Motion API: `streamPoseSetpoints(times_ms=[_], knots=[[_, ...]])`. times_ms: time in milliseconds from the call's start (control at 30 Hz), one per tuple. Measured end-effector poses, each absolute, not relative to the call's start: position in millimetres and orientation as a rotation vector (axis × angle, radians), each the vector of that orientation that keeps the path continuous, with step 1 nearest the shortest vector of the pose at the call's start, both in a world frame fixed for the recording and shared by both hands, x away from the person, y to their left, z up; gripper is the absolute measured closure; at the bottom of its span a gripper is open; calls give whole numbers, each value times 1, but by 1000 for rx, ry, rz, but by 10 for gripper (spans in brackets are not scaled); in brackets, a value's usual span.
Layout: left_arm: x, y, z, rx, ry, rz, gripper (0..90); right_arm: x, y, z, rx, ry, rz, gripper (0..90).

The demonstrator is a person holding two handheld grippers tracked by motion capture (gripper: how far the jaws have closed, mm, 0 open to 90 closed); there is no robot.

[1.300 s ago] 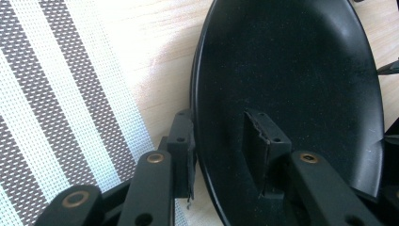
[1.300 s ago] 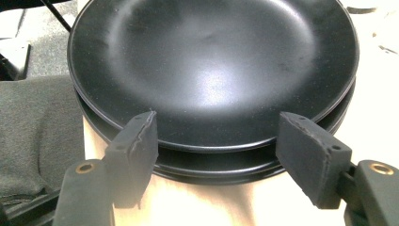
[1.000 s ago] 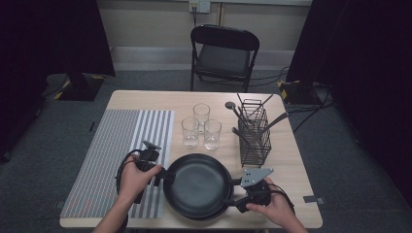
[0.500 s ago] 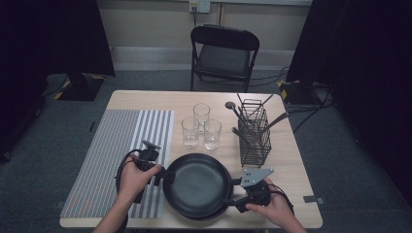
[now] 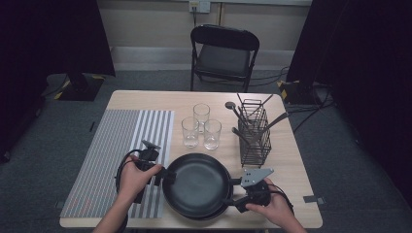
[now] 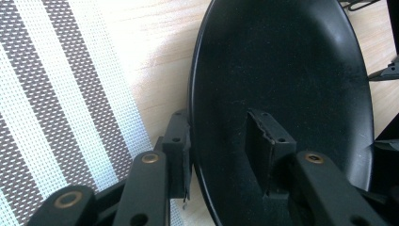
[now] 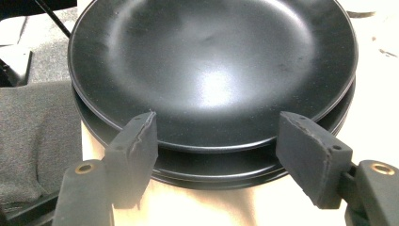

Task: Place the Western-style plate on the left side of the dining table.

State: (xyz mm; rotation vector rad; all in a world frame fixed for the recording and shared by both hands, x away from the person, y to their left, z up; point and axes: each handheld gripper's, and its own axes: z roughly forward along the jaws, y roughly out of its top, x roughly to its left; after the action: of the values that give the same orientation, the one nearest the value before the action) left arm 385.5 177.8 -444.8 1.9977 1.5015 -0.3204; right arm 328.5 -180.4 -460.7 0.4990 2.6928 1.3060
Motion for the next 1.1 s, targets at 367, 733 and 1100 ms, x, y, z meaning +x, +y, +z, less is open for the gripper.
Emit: streamPoseSetpoints(times_ms=[367,733,1100], knots=[[386,181,-446,1958,1517,-359,615,329,-180,-462,498,2685,1317,293],[388,183,-448,1930,1518,-383,616,331,-178,-463,510,2689,1323,277],[388,186,-449,1916,1526,-390,620,333,-177,-464,512,2687,1339,265]])
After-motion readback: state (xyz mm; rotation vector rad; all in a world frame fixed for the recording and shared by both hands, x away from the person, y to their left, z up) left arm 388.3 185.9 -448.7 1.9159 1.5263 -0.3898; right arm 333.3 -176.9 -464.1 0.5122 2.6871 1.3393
